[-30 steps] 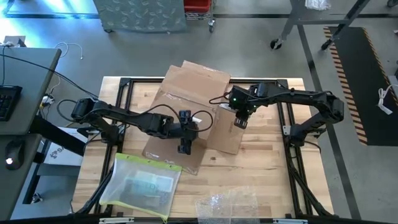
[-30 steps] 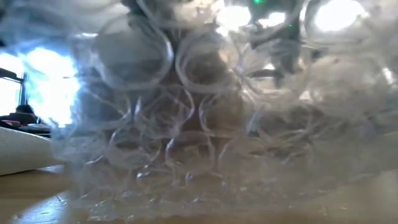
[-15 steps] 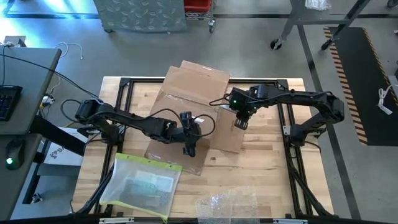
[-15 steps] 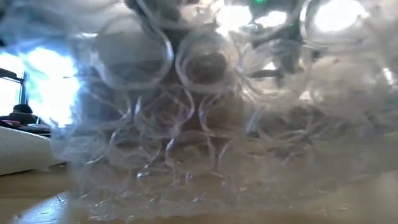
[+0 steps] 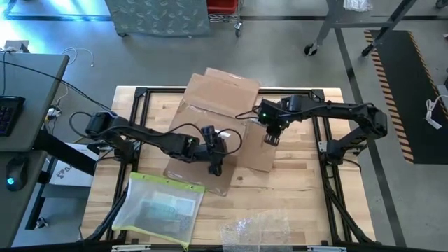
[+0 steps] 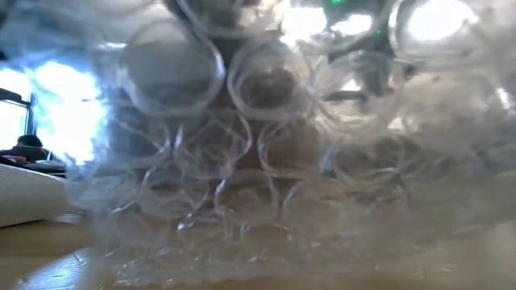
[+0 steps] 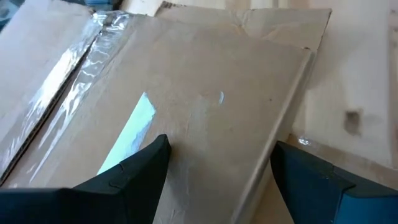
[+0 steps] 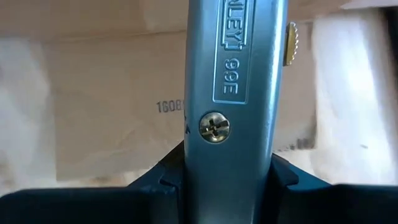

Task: Unpack boxes
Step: Break down the cardboard box using the silver cutter until it is fully flat

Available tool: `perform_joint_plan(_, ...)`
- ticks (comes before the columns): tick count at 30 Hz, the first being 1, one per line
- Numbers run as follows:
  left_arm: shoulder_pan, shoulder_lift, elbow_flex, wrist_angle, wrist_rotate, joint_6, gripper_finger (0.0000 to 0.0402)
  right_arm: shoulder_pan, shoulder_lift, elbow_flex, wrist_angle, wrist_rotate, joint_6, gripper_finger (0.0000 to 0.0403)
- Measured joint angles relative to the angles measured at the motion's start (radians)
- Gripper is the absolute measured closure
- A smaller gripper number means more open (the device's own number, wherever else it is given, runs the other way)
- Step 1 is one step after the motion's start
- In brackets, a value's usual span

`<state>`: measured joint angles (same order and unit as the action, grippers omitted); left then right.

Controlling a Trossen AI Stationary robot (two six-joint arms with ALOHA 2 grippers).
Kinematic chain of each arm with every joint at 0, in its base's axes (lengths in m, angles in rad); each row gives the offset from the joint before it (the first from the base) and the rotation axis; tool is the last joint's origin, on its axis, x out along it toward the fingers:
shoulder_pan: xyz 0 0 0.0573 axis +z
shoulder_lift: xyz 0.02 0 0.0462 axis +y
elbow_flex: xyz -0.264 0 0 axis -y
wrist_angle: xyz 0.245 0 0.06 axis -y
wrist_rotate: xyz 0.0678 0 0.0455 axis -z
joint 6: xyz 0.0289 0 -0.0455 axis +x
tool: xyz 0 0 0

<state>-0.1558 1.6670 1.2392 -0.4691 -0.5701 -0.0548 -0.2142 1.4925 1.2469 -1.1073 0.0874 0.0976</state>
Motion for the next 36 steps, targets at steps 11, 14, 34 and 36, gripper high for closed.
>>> perform_joint_plan(11, -0.015, 0.0, -0.001, 0.011, -0.014, -0.048, 0.0144, 0.032, 0.0, 0.001, -0.009, 0.037, -0.076, 0.0309)
perform_joint_plan(14, -0.028, 0.0, 0.0, 0.021, -0.042, -0.046, 0.0144, 0.014, 0.0, 0.001, -0.019, 0.068, -0.068, 0.0309)
perform_joint_plan(34, -0.078, 0.021, 0.018, 0.05, -0.052, 0.002, 0.0145, -0.134, -0.013, 0.001, 0.014, -0.197, -0.161, 0.031)
perform_joint_plan(36, -0.077, 0.037, 0.018, 0.056, -0.062, 0.005, 0.0145, -0.135, -0.013, 0.001, 0.008, -0.203, -0.185, 0.031)
